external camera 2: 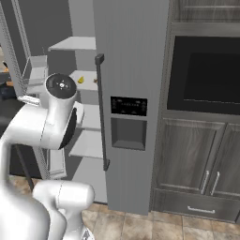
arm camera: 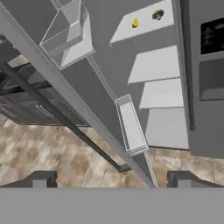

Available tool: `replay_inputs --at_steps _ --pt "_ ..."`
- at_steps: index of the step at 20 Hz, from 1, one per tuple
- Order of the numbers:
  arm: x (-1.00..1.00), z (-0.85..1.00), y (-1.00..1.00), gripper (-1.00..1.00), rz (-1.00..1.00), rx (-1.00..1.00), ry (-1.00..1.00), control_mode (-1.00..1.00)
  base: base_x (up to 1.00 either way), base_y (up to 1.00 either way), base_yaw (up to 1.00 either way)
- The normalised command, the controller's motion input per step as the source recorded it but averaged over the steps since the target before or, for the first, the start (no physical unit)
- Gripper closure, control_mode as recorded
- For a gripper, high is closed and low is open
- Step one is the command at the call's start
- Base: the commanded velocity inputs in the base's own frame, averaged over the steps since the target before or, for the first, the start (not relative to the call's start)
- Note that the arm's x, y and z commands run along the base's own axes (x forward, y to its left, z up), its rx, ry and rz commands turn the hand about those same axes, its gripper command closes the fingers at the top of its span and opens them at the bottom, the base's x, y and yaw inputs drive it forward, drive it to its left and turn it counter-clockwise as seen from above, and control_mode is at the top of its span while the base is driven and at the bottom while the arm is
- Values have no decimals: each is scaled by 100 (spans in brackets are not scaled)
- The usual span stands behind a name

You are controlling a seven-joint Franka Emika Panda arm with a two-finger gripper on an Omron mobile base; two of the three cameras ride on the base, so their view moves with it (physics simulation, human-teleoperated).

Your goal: Take the lemon wedge from the fridge and place it on the plate with fish on the dining counter.

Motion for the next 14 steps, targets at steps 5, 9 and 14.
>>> replay_inputs --at_steps 5,9,14 --pt "69 5 1 -100 18 13 6 -100 0 0 0" --pt "65 0 3 -100 5 8 -6 -100 0 0 0" --pt "67 0 21 -100 0 8 -11 -100 0 0 0"
